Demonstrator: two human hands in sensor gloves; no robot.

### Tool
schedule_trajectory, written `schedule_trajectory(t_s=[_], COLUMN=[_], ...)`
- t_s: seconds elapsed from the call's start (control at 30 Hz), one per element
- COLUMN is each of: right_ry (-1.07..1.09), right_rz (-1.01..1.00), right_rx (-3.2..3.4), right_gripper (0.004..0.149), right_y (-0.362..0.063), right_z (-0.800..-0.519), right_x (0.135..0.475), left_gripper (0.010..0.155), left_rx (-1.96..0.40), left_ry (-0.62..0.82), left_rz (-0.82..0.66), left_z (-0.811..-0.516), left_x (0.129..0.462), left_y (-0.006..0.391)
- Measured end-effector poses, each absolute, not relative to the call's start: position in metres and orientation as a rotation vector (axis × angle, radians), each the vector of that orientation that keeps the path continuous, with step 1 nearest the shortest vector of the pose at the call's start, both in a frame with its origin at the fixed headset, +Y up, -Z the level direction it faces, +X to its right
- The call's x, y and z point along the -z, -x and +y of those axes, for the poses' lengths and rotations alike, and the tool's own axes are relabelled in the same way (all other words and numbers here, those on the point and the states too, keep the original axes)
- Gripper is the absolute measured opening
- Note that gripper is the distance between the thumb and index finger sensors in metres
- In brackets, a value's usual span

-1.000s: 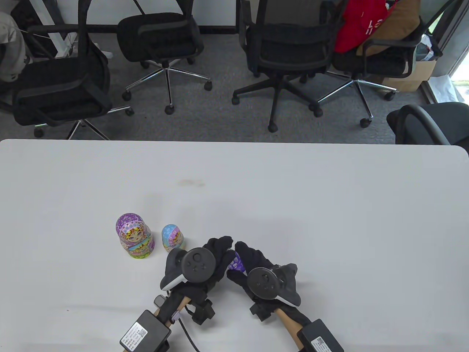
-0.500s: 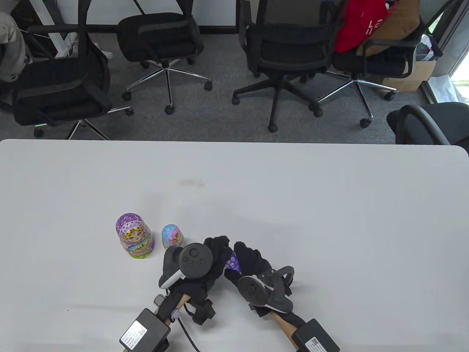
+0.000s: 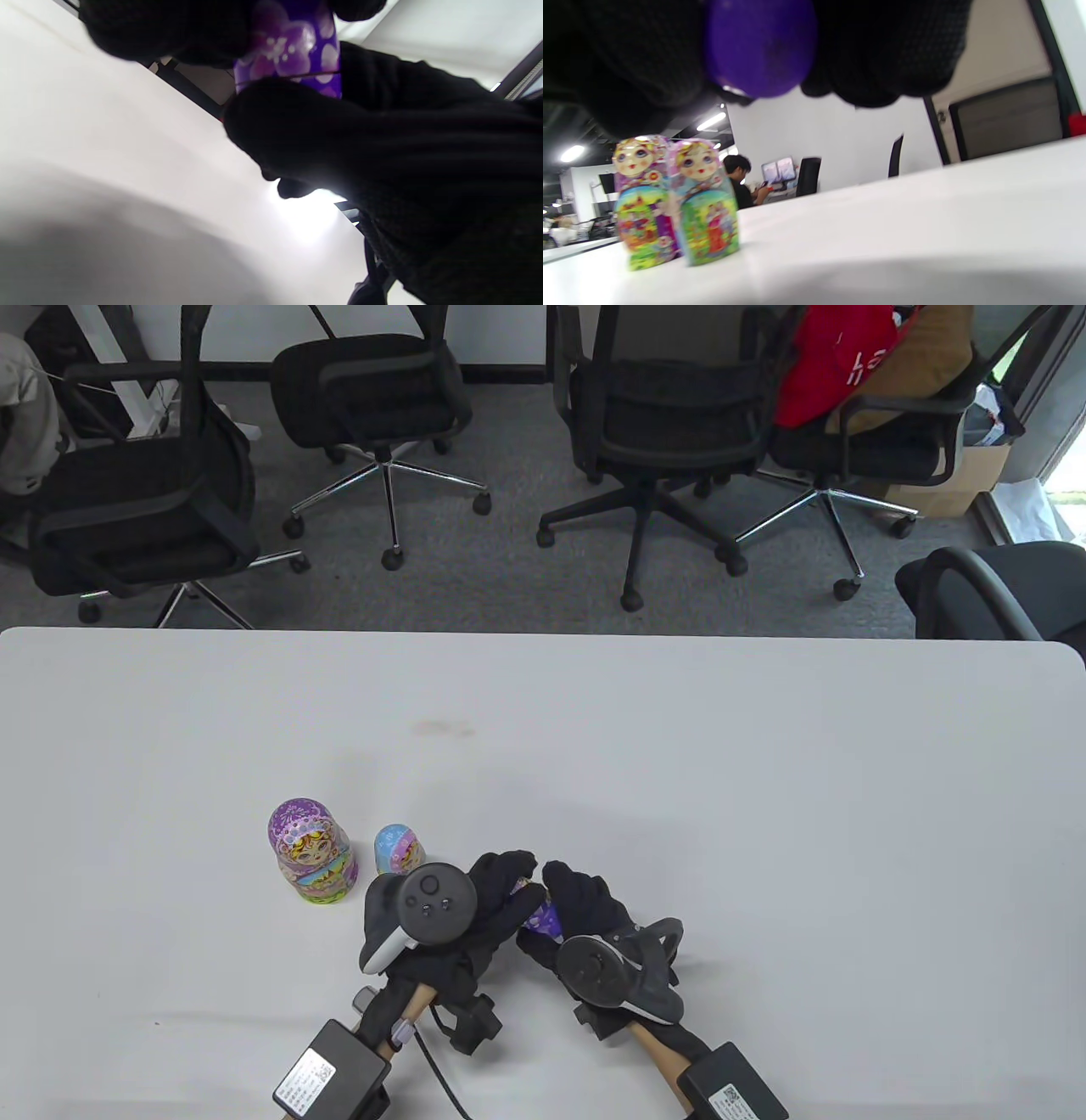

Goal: Separate nested Russian dolls into individual dolls

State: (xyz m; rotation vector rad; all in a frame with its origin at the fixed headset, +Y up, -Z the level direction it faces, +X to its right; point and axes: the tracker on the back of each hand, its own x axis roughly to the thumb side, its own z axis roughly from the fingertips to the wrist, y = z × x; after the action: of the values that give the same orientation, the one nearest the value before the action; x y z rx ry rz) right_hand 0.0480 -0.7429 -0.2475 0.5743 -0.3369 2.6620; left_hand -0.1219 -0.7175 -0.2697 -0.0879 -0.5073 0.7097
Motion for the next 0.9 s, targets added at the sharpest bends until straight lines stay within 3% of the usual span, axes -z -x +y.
schedule_trajectory(t_s=[0.07,0.13,0.23,0.37,0.5,0.9], right_ry=[-0.553,-0.573,-0.58,-0.559,-0.586,-0.396], right_rz=[-0.184,-0.175,-0.372,-0.456,-0.747,-0.454], right_rx=[-2.594,-2.533,-2.661,-2.699,-2.924,-2.751], right_gripper=[0.083,0.075,0.073,0.073,0.071,0.077], right_y=[-0.05,-0.051,-0.047,-0.042,-0.033,-0.061], right_z=[-0.745,-0.744,-0.738,-0.736,-0.733,-0.734], right_x=[0.251,0.25,0.242,0.239,0.232,0.248], left_gripper=[0.06,0.06,0.06,0.059,0.06,0.062], left_rx=[-0.695,-0.664,-0.635,-0.623,-0.672,-0.718], left_ry=[0.035,-0.012,-0.056,-0.079,-0.102,-0.167], left_rz=[-0.539,-0.539,-0.521,-0.477,-0.392,-0.375], left_z=[-0.715,-0.714,-0.71,-0.708,-0.714,-0.692], left_x=[0.266,0.263,0.259,0.258,0.259,0.257], left_y=[0.118,0.117,0.114,0.114,0.118,0.13])
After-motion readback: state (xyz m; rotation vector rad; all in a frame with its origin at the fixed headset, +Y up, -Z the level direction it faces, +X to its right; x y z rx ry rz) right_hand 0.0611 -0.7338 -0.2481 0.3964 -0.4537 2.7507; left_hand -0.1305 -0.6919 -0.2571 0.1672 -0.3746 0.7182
